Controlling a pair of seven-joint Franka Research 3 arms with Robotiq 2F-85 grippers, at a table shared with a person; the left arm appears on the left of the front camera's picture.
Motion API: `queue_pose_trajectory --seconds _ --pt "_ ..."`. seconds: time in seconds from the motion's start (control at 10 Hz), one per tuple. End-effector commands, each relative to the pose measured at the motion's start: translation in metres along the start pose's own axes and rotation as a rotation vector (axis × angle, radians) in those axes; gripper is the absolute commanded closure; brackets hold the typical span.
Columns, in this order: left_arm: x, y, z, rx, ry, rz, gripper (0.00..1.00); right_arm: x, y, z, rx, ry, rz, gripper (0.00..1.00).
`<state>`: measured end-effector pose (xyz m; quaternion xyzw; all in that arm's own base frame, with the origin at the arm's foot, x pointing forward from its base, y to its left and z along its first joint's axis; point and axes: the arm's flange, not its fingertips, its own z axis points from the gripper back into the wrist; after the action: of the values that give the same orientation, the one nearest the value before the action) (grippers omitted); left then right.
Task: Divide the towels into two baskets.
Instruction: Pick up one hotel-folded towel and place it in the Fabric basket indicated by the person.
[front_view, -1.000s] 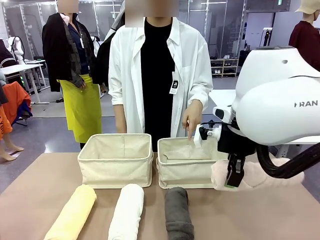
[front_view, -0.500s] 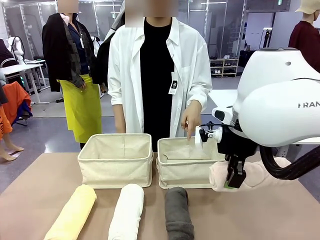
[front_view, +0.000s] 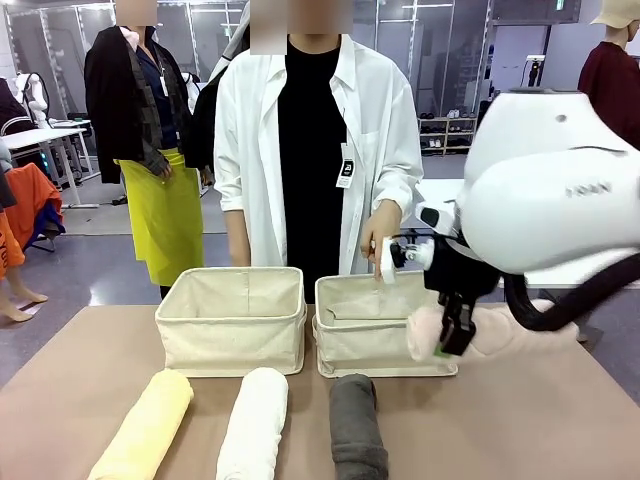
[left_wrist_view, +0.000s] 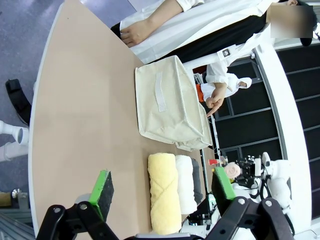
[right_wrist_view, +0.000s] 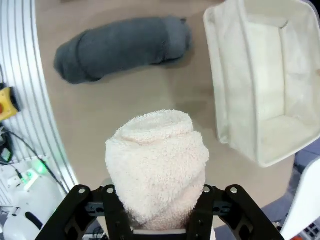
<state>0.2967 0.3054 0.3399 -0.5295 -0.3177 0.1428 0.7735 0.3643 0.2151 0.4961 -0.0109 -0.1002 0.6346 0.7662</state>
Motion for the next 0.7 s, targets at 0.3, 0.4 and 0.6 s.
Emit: queue_pose_trajectory --seconds 0.3,0.4,0.6 --pt "0.0 -0.001 0.003 -0.008 -0.005 -0.002 0.0 0.09 -0.085 0.011 -0.006 0.009 0.119 0.61" --pt "0.0 -0.001 0.003 -0.008 -0.005 -0.002 0.0 0.113 -0.101 0.007 -0.007 0.021 0.128 0.61" --pt "0.0 -0.001 0.003 -0.008 -0.005 -0.002 0.0 0.14 -0.13 -0.013 -0.04 0.027 0.091 0.61"
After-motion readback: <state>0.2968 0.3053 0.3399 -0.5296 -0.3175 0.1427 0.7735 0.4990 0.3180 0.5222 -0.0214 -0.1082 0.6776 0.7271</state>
